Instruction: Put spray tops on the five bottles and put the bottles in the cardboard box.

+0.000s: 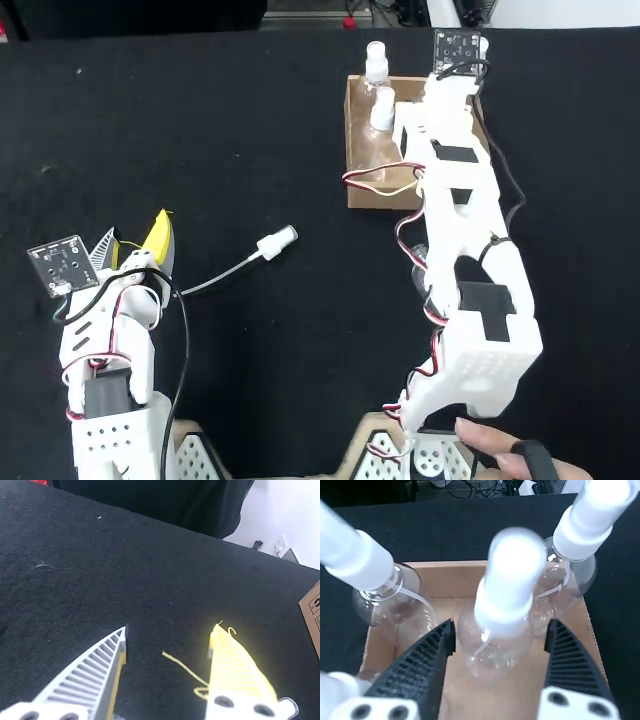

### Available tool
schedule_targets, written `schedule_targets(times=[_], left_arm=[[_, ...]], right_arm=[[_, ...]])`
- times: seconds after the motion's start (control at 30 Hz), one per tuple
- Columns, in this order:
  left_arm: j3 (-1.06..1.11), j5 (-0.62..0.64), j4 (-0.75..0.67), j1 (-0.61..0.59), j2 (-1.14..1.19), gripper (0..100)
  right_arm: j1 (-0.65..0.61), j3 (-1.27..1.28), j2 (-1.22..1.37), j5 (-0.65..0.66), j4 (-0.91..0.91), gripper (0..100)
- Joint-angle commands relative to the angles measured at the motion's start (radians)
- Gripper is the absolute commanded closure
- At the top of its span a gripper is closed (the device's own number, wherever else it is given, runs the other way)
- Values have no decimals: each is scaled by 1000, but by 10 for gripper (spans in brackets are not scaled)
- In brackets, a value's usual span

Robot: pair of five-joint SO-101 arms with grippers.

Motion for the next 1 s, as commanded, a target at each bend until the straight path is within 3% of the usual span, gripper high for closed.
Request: schedule_targets(times=[0.0,0.67,0.87,0.97], left_arm=[[22,-12,0,13,5,744],[22,-12,0,13,5,744],[22,-12,0,13,5,744],[22,-12,0,13,5,744]], right_arm=[[-17,-65,-4,8,20,723],[-14,-65,-15,2,63,713],[-11,-65,-15,2,68,590],[-9,-65,-15,2,68,581]])
